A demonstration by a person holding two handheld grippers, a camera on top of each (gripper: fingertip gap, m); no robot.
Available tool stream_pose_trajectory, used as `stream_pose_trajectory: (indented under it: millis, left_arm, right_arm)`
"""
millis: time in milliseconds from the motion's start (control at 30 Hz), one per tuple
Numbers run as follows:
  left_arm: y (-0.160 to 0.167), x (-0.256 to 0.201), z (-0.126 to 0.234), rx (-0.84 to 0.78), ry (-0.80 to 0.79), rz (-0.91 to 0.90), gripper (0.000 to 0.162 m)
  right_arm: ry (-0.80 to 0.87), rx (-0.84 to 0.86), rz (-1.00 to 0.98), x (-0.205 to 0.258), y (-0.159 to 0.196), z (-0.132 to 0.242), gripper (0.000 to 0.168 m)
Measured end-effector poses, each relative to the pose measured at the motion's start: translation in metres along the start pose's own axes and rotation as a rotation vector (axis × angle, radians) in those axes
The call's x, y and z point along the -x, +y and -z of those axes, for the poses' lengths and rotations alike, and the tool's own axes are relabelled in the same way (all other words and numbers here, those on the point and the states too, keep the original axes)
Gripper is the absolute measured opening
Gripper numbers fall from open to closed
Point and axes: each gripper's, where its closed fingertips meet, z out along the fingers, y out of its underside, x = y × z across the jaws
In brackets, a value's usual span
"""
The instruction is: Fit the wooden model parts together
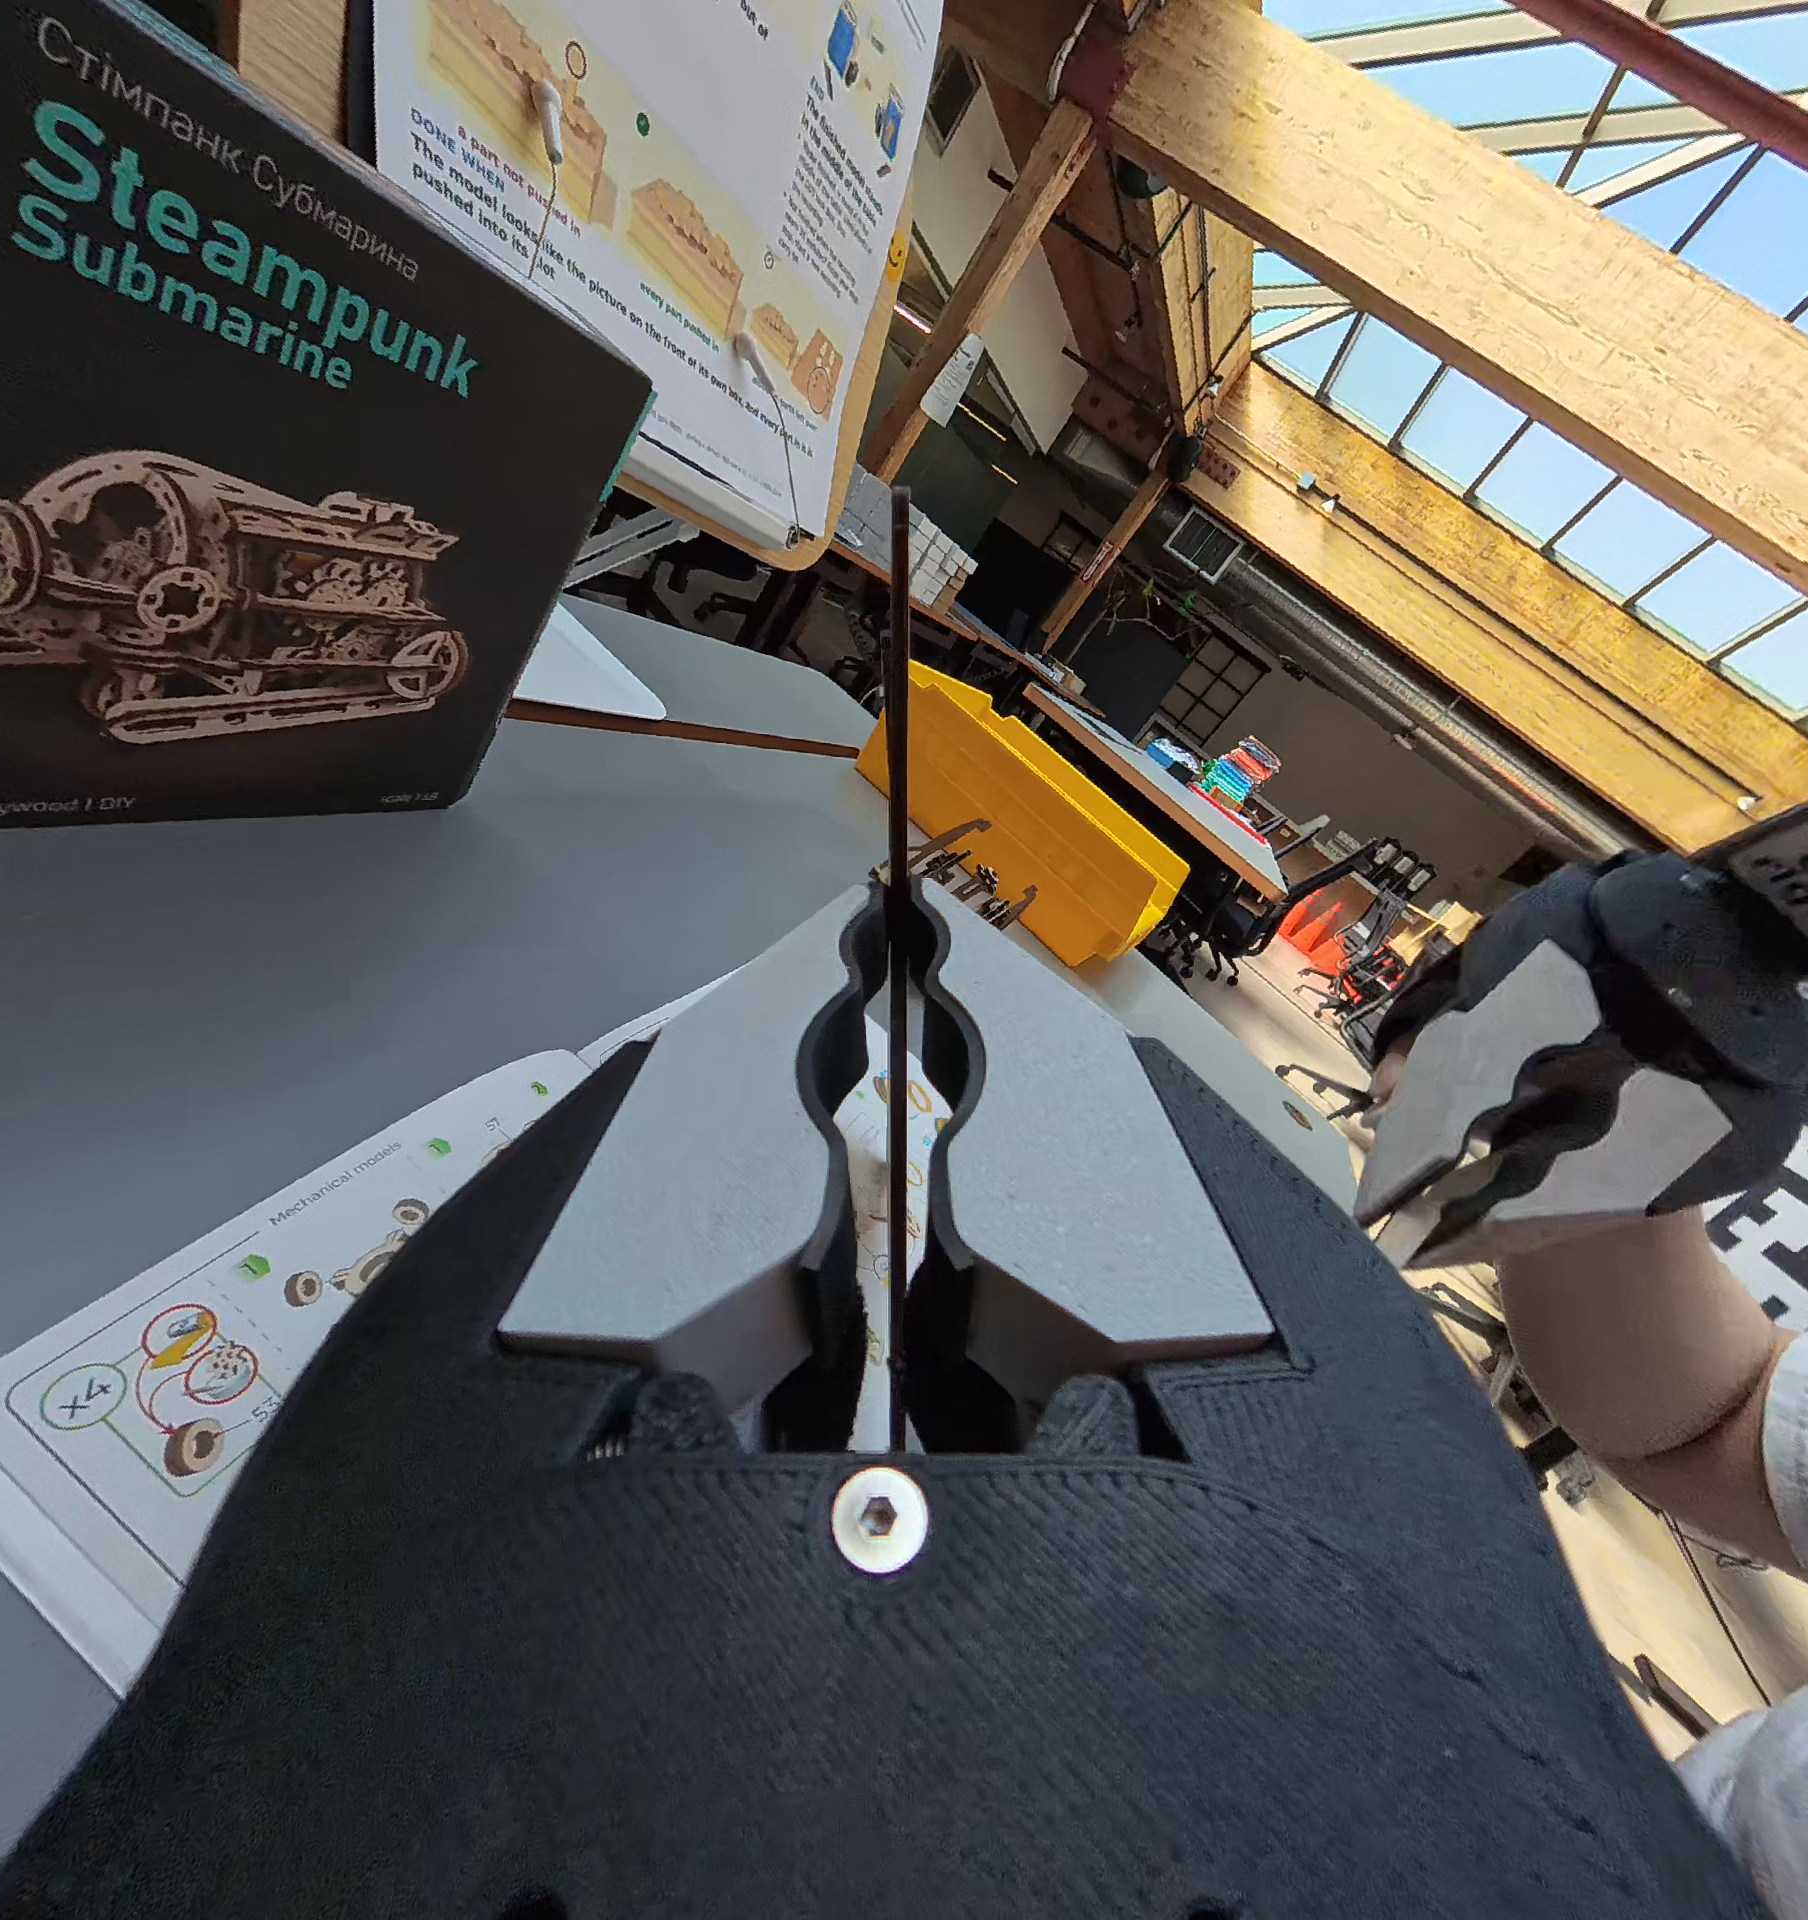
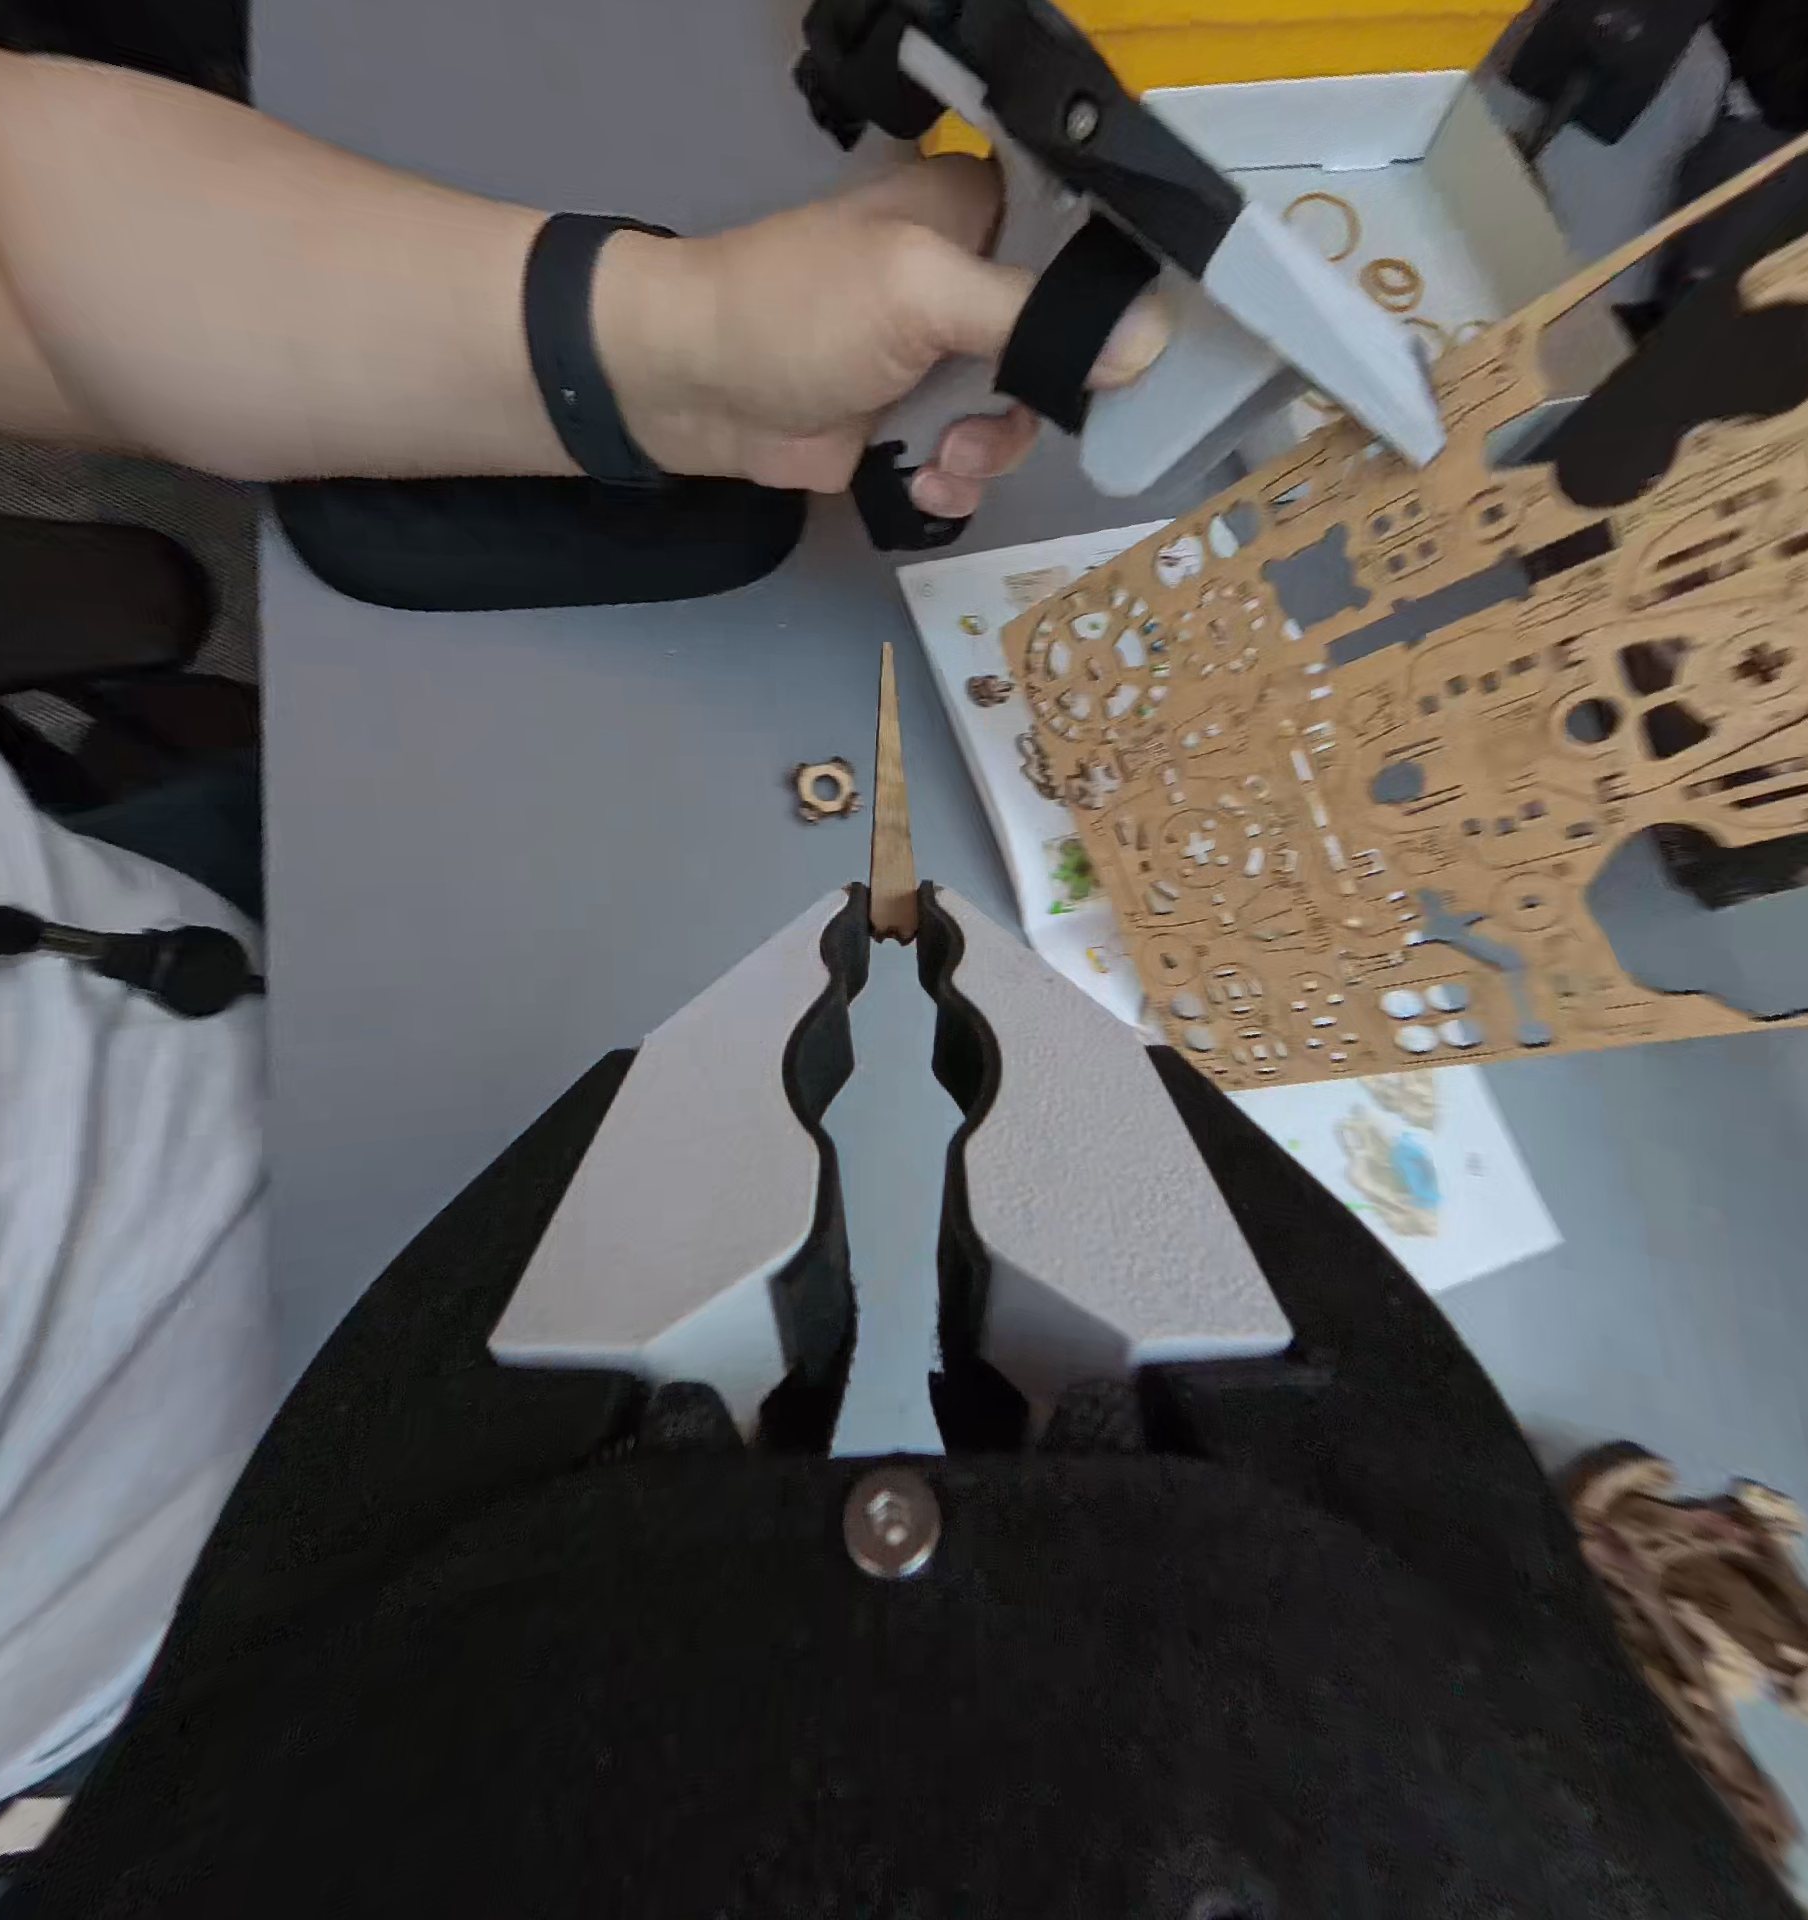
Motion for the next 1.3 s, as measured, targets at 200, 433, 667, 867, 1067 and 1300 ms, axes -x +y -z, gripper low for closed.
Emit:
stream_pose_trajectory:
  millis: [200, 433, 667, 867, 1067, 1300]
  left_arm:
    - [0.003, -0.004, -0.003, 0.008, 0.061, 0.062, 0.0]
    - [0.008, -0.018, -0.008, 0.017, 0.143, 0.042, 0.0]
    - [-0.002, -0.029, -0.004, -0.043, 0.242, 0.098, 0.0]
    - [0.005, -0.052, -0.008, 0.014, 0.402, 0.167, 0.001]
    - [0.03, -0.054, -0.009, 0.221, 0.356, -0.034, 0.008]
    - [0.052, -0.051, -0.013, 0.344, 0.316, -0.082, 0.006]
  right_arm:
    - [-0.127, -0.074, -0.31, 0.023, 0.078, -0.035, 0.007]
    - [0.076, -0.195, -0.235, -0.036, 0.064, -0.012, 0.043]
    - [0.292, -0.688, -0.625, -0.15, 0.04, 0.041, 0.086]
    - [-0.435, -0.831, -0.786, -0.108, 0.014, 0.028, 0.001]
    - [-0.401, -0.865, -0.781, -0.112, 0.024, 0.039, 0.0]
    - [-0.372, -0.906, -0.814, -0.119, 0.034, 0.047, 0.0]
